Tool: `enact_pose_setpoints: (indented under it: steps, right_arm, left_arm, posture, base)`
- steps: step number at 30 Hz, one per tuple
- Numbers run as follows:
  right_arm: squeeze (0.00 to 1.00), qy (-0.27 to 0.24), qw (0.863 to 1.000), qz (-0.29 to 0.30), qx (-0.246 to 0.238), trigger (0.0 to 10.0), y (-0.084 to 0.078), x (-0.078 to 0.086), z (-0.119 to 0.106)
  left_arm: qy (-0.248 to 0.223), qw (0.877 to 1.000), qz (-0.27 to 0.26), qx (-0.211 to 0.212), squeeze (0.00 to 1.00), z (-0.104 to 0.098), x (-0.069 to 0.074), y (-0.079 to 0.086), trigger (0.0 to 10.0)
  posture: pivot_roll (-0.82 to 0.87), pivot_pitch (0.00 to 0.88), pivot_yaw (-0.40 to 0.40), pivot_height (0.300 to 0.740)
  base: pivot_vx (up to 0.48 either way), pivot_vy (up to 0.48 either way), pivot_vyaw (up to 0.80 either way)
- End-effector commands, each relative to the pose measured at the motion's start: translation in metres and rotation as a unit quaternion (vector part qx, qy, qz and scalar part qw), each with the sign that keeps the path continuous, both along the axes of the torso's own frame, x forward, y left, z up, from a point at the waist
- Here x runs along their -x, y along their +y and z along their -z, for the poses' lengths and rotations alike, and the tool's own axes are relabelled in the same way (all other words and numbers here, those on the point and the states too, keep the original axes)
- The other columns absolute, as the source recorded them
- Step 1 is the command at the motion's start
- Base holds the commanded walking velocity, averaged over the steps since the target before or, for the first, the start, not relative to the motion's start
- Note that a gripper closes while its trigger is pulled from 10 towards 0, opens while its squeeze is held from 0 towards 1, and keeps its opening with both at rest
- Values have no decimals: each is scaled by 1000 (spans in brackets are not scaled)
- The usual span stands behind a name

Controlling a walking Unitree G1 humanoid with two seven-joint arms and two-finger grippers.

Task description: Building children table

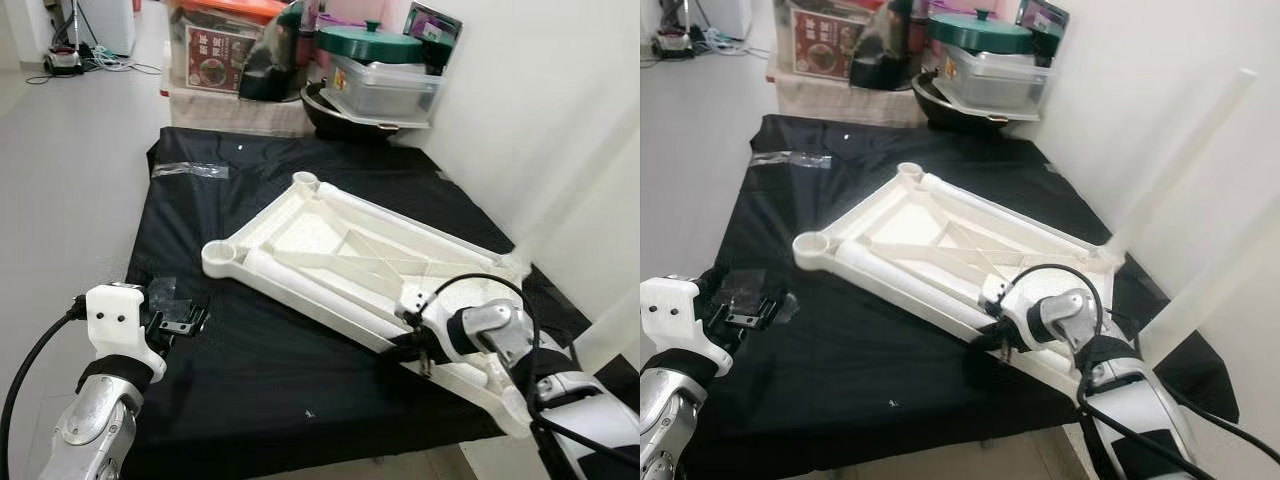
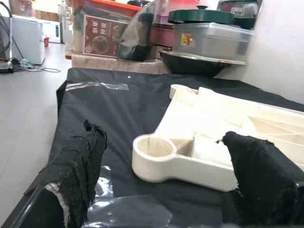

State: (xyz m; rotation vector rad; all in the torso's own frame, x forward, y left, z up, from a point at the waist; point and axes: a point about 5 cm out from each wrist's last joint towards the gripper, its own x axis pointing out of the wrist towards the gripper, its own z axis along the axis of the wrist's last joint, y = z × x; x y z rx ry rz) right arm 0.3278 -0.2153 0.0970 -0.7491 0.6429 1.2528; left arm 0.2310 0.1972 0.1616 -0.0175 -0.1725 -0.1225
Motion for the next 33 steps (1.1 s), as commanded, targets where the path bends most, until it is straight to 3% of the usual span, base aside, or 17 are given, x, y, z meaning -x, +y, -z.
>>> enact_pose_setpoints:
  steps: [1, 8, 14, 15, 16, 19, 20, 21, 24, 26, 29, 30, 32, 33]
  right_arm:
    - [0, 36, 994, -86, 65, 0, -1, 14, 14]
    - [0, 33, 982, -131, 130, 0, -19, 17, 5]
    - [0, 2, 986, -119, 115, 0, -13, 9, -2]
    - [0, -37, 993, -74, 84, 10000, -2, -3, -7]
    - [0, -43, 997, -50, 50, 10000, 6, -9, -12]
    - [0, -43, 998, -36, 28, 10000, 11, -12, -15]
    - [1000, -47, 999, -24, 3, 10000, 15, -16, -20]
    - [1000, -51, 998, -21, -24, 10000, 19, -20, -29]
    - [1000, -57, 997, -22, -45, 10000, 22, -23, -37]
    - [1000, -91, 991, -19, -96, 10000, 28, -32, -60]
    - [1000, -106, 986, -18, -128, 10000, 30, -37, -75]
    - [1000, -112, 973, -21, -199, 10000, 36, -41, -97]
    - [1000, -102, 962, -26, -254, 10000, 43, -42, -107]
    - [1000, -102, 962, -26, -254, 10000, 43, -42, -107]
  left_arm:
    - [7, 1000, 10, -3, 0, 2, -1, -3, 10000]
    - [8, 1000, 11, -2, 0, 3, -1, -3, 10000]
    - [9, 1000, 13, -1, 0, 3, -1, -3, 10000]
    - [9, 1000, 13, -1, 0, 4, -1, -4, 10000]
    - [8, 1000, 13, -1, 0, 4, -1, -4, 10000]
    - [8, 1000, 13, 0, 0, 4, -1, -4, 10000]
    - [8, 1000, 13, 0, 0, 3, -1, -4, 10000]
    - [7, 1000, 12, 1, 0, 3, -1, -4, 10000]
    - [7, 1000, 12, 2, 0, 3, -1, -4, 10000]
    - [6, 1000, 12, 3, 0, 2, -2, -4, 10000]
    - [5, 1000, 12, 4, 0, 2, -2, -4, 10000]
    - [2, 1000, 12, 5, 0, 2, -3, -4, 10000]
    - [1, 1000, 11, 7, 0, 1, -4, -4, 10000]
    - [1, 1000, 11, 7, 0, 1, -4, -4, 10000]
  posture:
    - [165, 0, -198, 740]
    - [165, 0, -199, 740]
    - [166, 0, -202, 740]
    - [169, 0, -204, 740]
    - [170, 0, -203, 740]
    - [171, 0, -203, 740]
    - [169, 0, -203, 740]
    - [167, 0, -201, 740]
    - [167, 0, -201, 740]
    - [158, 0, -203, 740]
    - [154, 0, -202, 740]
    - [151, 0, -204, 740]
    - [148, 0, -204, 740]
    - [148, 0, -204, 740]
  base:
    - [0, 0, 0]
    - [0, 0, 0]
    - [0, 0, 0]
    - [0, 0, 0]
    - [0, 0, 0]
    - [0, 0, 0]
    - [0, 0, 0]
    - [0, 0, 0]
    - [0, 0, 0]
    - [0, 0, 0]
    - [0, 0, 0]
    - [0, 0, 0]
    - [0, 0, 0]
    - [0, 0, 0]
